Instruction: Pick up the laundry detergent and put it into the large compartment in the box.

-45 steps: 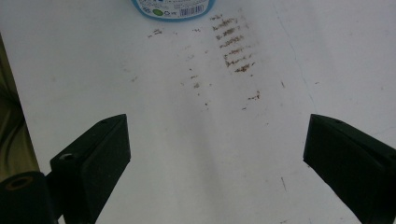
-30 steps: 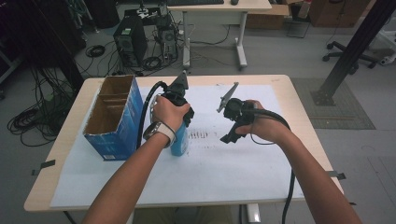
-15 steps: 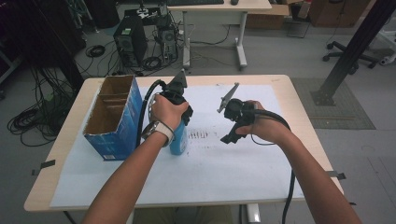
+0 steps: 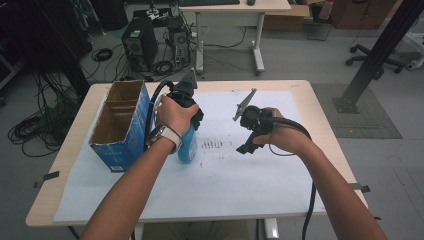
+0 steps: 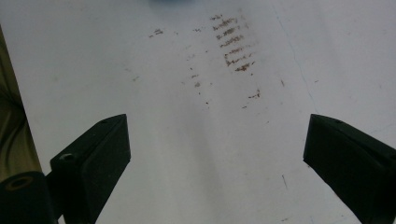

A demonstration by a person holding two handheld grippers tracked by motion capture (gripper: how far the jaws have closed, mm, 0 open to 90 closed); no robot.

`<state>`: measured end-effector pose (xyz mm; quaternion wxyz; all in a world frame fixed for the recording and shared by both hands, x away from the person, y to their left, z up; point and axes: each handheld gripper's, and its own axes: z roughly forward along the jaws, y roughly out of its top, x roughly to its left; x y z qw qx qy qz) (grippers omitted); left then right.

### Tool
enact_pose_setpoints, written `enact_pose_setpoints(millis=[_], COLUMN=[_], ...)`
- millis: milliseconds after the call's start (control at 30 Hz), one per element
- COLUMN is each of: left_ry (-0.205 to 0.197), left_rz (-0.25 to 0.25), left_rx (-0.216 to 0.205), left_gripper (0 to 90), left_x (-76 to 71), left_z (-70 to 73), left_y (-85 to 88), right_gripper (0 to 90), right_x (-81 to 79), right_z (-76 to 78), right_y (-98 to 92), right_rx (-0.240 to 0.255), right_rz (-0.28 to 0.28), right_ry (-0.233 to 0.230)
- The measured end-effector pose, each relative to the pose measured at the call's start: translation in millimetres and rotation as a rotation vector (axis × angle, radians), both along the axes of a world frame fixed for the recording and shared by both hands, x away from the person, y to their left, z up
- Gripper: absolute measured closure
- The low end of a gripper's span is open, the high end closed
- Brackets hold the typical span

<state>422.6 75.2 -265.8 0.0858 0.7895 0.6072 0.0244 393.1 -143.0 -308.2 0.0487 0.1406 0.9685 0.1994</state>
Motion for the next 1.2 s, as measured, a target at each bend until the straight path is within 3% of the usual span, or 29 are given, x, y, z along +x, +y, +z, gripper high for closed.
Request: enact_pose_setpoints(millis=[567, 1200], left_ry=[-0.031, -0.048], left_rz=[-0.012, -0.017], left_rx=[0.023, 0.014], left_gripper=[37.3, 37.3], left_x=[-5.2, -7.2], left_z=[33.7, 69.8], left_y=[6.5, 13.5], right_gripper=[7.4, 7.5], right_x=[-4.1, -4.7], right_z=[4.6, 7.5], right_y=[-3.4, -6.3], right_rx=[0.007, 0.009], right_rz=[-0.008, -0.012], right_ry=[-0.015, -0.020])
